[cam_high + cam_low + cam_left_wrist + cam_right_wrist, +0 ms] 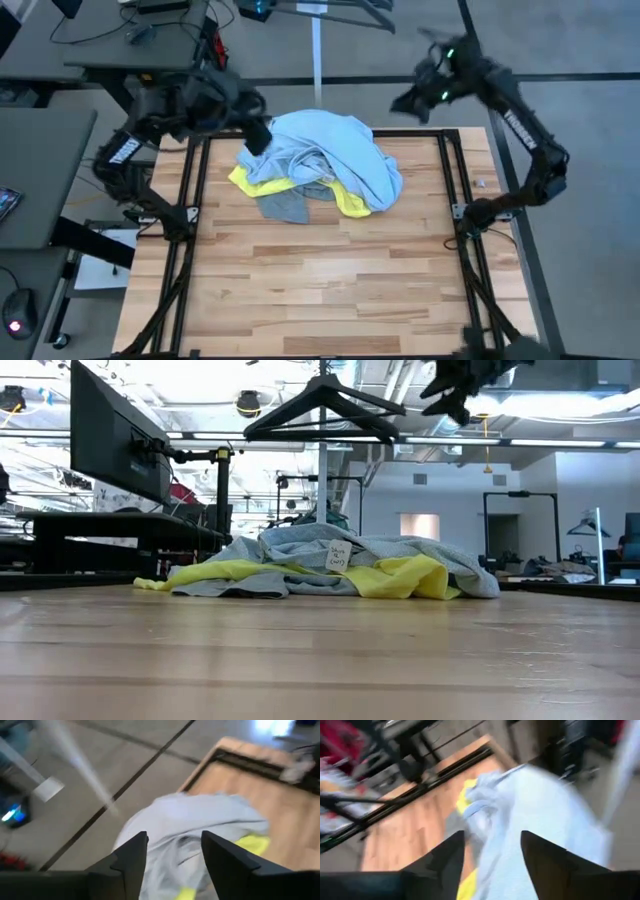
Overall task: Hang clothes
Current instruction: Return to Home Position
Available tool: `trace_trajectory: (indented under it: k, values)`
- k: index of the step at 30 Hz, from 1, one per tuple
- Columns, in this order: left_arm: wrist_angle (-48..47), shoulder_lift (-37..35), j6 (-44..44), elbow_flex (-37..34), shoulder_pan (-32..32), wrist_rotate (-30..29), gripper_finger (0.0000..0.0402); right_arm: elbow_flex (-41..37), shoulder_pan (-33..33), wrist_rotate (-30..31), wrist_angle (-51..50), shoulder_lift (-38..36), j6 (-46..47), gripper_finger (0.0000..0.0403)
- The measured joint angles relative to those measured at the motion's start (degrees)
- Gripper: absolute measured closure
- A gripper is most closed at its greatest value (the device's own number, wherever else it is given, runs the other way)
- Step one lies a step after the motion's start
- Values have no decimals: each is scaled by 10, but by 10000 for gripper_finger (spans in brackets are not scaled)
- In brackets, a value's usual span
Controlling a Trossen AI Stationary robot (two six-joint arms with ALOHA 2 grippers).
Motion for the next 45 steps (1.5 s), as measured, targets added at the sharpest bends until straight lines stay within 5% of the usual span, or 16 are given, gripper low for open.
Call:
trace_trajectory:
  k: [6,11,15,23,29,38,45]
  values:
    - [142,-46,-13,-155,-41,55,284,-292,115,4,323,-100,192,379]
    - [254,-88,-23,-267,-48,161,303,-439,234,77,543,-141,320,390]
    - [283,-117,-34,-317,-48,193,306,-507,334,158,567,-175,356,392]
    - [255,-123,-29,-324,-42,118,306,-552,432,170,527,-184,424,393]
    - [198,-119,50,-324,-46,150,306,-629,480,325,722,-217,393,393]
    - [195,-138,85,-324,-18,227,306,-835,555,404,953,-350,417,393]
    - [193,-139,93,-324,4,248,306,-860,585,456,871,-443,397,393]
